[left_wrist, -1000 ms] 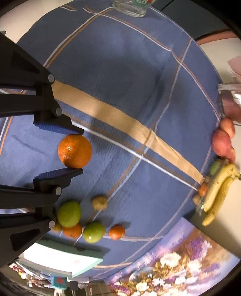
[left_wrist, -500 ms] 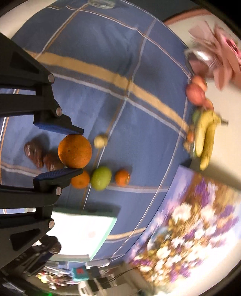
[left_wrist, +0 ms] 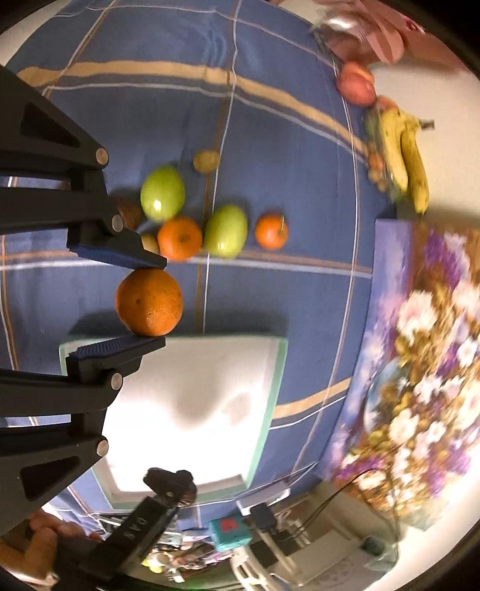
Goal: Organize fruits
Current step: 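Carry the tangerine in the left tool while the right tool carries the date over the white tray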
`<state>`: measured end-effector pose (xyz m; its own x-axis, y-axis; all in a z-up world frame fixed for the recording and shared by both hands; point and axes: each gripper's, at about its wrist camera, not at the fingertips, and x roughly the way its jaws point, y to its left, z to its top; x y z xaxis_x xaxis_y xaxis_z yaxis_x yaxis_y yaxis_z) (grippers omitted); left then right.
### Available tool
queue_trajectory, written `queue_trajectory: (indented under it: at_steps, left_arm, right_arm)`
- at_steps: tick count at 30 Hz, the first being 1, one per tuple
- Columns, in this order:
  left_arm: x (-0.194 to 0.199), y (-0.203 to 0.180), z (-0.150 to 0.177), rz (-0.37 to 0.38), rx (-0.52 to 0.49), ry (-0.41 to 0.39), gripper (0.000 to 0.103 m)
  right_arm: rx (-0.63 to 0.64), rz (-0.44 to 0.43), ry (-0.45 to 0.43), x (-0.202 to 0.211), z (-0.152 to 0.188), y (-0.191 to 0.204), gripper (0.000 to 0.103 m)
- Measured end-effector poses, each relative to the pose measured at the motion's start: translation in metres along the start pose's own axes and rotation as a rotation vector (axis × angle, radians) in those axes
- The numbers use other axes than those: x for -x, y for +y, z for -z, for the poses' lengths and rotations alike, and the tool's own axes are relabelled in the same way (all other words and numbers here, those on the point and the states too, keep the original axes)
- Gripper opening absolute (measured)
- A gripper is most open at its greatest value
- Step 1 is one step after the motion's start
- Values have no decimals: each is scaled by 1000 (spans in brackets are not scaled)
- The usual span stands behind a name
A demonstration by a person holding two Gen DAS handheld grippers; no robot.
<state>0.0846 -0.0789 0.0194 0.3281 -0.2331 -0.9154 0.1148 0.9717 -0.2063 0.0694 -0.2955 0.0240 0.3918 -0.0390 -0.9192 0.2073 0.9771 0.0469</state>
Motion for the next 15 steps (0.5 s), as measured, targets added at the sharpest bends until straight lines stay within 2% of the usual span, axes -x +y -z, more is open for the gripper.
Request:
queue_trajectory:
  at_steps: [8,15]
  left_arm:
    - [-25,-48,-12,-9,-93,34,37]
    - [-55,-86,-14,-24,-191,75,37]
  right_arm:
    - [-61,44,0,-8,-10,-44,40]
    - [-82,84,2,-15,-16,-67,40]
